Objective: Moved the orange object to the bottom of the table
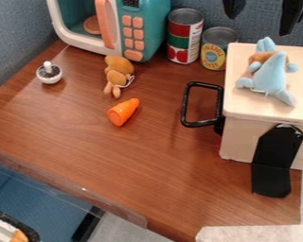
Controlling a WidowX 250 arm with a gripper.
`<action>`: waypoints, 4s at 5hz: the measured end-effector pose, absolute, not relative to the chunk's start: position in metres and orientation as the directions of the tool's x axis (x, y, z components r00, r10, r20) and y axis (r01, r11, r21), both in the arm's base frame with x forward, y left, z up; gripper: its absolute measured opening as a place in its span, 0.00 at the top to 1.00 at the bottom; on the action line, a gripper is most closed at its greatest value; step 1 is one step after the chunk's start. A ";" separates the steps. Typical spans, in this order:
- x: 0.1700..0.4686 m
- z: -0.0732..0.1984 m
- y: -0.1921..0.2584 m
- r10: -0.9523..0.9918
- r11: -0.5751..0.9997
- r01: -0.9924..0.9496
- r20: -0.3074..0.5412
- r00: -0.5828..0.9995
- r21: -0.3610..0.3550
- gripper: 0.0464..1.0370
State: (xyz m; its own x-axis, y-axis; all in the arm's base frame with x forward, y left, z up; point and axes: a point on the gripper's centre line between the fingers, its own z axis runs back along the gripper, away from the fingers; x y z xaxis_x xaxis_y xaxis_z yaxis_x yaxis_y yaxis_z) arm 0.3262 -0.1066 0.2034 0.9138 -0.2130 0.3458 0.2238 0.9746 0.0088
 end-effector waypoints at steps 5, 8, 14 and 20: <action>0.285 0.117 0.052 -0.037 0.997 0.023 0.202 0.979 0.072 0.04; 0.329 0.066 0.082 -0.045 0.996 0.026 0.250 0.967 0.081 0.04; 0.330 -0.005 0.068 -0.063 0.998 0.065 0.133 0.989 -0.017 0.52; 0.242 0.002 0.006 -0.095 0.983 0.122 0.190 0.977 -0.139 0.47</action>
